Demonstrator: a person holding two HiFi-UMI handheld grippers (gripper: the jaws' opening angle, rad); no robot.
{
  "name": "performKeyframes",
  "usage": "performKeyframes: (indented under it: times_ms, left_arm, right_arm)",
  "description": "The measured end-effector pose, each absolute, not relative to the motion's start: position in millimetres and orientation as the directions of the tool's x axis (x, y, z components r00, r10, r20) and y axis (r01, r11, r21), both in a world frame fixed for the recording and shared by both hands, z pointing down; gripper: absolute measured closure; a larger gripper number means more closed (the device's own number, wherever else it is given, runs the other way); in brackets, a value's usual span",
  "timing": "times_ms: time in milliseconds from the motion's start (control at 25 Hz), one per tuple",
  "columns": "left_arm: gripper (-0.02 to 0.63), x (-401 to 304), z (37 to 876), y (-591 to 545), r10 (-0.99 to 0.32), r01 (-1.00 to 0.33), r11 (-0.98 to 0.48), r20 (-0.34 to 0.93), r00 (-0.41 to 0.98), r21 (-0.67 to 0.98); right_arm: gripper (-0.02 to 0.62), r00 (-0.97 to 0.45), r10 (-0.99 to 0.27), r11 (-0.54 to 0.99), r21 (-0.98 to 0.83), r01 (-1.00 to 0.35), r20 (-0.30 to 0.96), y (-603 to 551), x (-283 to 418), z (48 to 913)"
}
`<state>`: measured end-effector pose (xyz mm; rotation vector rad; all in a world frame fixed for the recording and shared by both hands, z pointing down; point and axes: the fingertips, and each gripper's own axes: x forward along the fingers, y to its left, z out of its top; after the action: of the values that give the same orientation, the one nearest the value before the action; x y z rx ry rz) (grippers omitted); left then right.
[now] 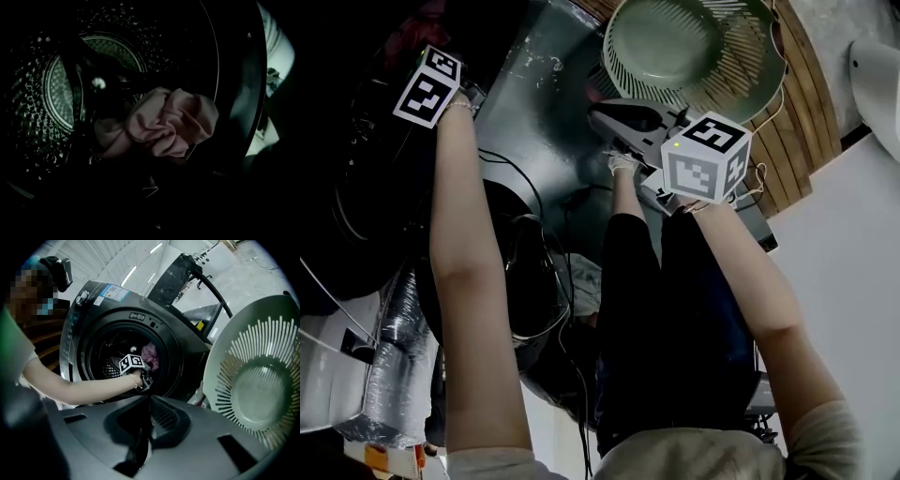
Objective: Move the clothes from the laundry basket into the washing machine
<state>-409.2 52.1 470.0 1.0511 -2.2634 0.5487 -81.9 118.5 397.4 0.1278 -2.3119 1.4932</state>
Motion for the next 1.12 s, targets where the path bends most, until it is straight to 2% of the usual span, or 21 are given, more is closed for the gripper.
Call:
performKeyframes:
  times_ms: [160, 240, 520, 640, 720, 840, 960, 1120]
  left_arm:
    - [0.526, -381.8, 447.8, 70.9, -0.581, -0.781, 0.623, 0.643, -0.499, -0.043]
    - [0.525, -355.1, 426.8, 73.5, -0.624, -0.808, 0.589, 0.641, -0.448, 0.008]
    - [0.526, -256.5, 307.0, 66.6, -0.802, -0.922, 0.331, 0.574, -0.164, 0.201]
    - [0.530, -214.9, 248.8, 69.5, -0.849, -0.928, 0.248, 0.524, -0.069, 0.279]
    - [0.567, -185.2, 206.7, 75.0, -0.869, -0.934, 0.199, 0.494, -0.029, 0.296]
    - [0.588, -146.0, 148.4, 75.1, -0.893, -0.934, 0.138, 0.450, 0.027, 0.330]
    - [0.595, -115.3, 100.9, 78.4, -0.902, -0.915, 0.099, 0.424, 0.084, 0.391]
    - [0.595, -75.0, 50.8, 89.4, -0.891, -0.901, -0.009, 0.405, 0.204, 0.434]
  right_arm:
    - [0.575, -0.944, 0.080, 0.477, -0.844, -0.245, 0.319, 106.5, -75.0, 364.5]
    - [0.581, -0.945, 0.050, 0.503, -0.826, -0.256, 0.323, 98.6, -67.2, 345.8]
    - [0.584, -0.927, -0.061, 0.588, -0.737, -0.333, 0.370, 68.5, -39.4, 259.8]
    - [0.584, -0.938, -0.095, 0.609, -0.726, -0.319, 0.333, 57.9, -28.2, 206.9]
    - [0.584, -0.941, -0.115, 0.630, -0.709, -0.317, 0.319, 57.0, -20.2, 170.5]
    - [0.584, -0.921, -0.195, 0.688, -0.622, -0.373, 0.337, 48.2, -4.4, 122.5]
    - [0.584, -0.908, -0.267, 0.716, -0.564, -0.411, 0.322, 42.4, 11.9, 73.9]
    - [0.585, -0.903, -0.288, 0.742, -0.522, -0.421, 0.318, 54.8, 27.1, 20.7]
